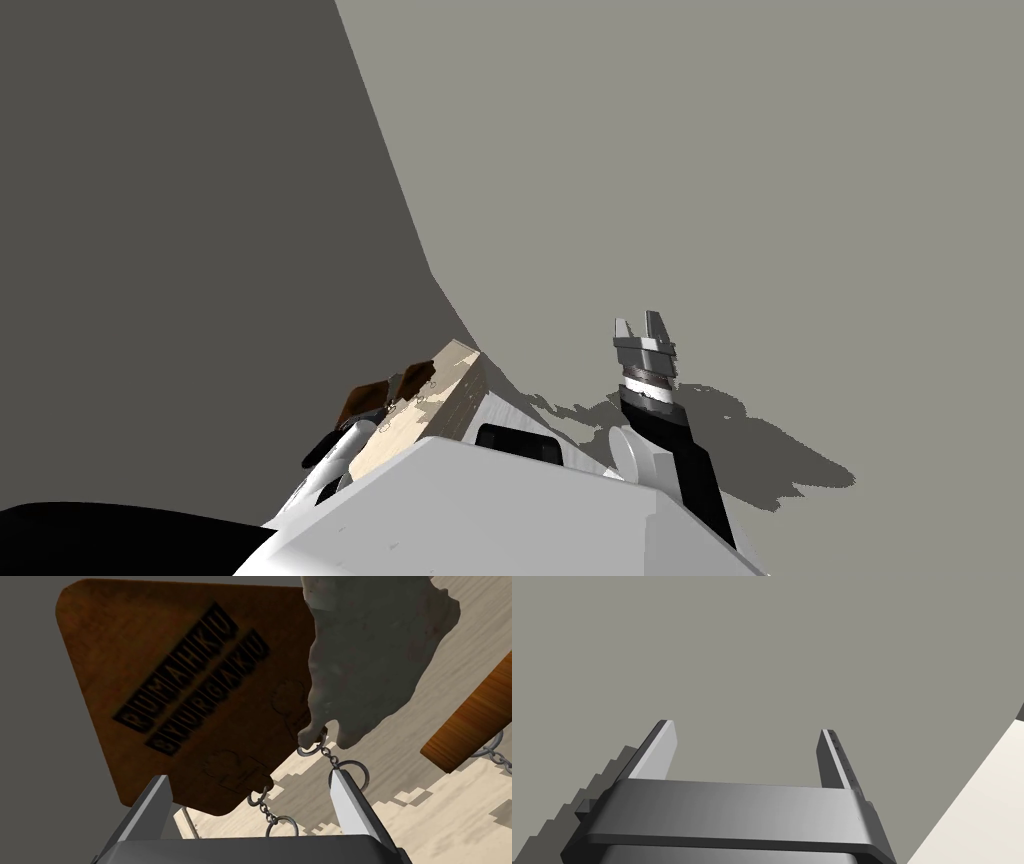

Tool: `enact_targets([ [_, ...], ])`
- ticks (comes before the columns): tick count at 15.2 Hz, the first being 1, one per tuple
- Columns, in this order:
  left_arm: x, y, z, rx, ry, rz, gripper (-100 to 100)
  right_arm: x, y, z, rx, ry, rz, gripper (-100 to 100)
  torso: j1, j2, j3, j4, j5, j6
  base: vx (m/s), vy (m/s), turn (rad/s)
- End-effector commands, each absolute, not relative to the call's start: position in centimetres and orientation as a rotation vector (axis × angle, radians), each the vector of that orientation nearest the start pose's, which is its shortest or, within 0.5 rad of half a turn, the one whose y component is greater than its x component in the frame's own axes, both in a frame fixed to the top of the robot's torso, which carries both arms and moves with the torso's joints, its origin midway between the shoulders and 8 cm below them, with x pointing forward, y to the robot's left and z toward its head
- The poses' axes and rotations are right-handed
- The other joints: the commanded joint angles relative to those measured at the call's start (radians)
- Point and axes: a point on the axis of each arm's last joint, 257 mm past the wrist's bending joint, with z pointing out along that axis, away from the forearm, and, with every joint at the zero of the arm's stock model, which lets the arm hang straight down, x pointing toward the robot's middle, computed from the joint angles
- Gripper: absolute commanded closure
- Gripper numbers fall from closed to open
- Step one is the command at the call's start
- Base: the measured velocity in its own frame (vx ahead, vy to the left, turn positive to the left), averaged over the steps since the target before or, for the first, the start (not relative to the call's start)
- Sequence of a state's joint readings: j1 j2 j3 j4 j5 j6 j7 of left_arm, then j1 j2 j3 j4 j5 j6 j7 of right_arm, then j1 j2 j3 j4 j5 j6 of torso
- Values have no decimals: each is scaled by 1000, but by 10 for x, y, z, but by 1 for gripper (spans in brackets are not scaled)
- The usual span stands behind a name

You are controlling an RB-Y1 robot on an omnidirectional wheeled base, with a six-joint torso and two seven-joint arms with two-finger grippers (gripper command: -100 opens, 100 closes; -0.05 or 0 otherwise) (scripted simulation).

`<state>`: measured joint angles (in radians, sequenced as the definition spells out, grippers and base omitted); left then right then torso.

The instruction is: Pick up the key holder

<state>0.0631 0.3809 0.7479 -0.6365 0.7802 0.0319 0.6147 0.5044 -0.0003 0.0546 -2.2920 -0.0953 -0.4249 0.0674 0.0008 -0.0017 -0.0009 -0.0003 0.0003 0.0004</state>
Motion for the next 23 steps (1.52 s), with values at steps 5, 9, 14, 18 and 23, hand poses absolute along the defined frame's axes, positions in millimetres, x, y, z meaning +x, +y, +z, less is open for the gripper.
enact_targets([
  [5,165,657,-545,-2390,-731,-737,-100,355,-273,13,753,624,1341,0,0,0,0,0,0,0,18,6,-107],
  [9,161,652,-552,-2403,-777,-728,-100,355,-273,13,753,624,1340,0,0,0,0,0,0,-1,11,6,-44],
  [14,154,643,-562,-2422,-852,-714,-100,355,-273,13,753,624,1340,0,0,1,0,0,0,0,8,7,-70],
  [18,157,628,-573,-2405,-888,-705,-100,355,-273,13,753,624,1340,0,5,3,2,1,2,1,-38,65,-73],
  [23,160,618,-579,-2395,-907,-699,-100,355,-273,13,753,624,1340,0,6,2,2,1,2,1,-37,80,-71],
])
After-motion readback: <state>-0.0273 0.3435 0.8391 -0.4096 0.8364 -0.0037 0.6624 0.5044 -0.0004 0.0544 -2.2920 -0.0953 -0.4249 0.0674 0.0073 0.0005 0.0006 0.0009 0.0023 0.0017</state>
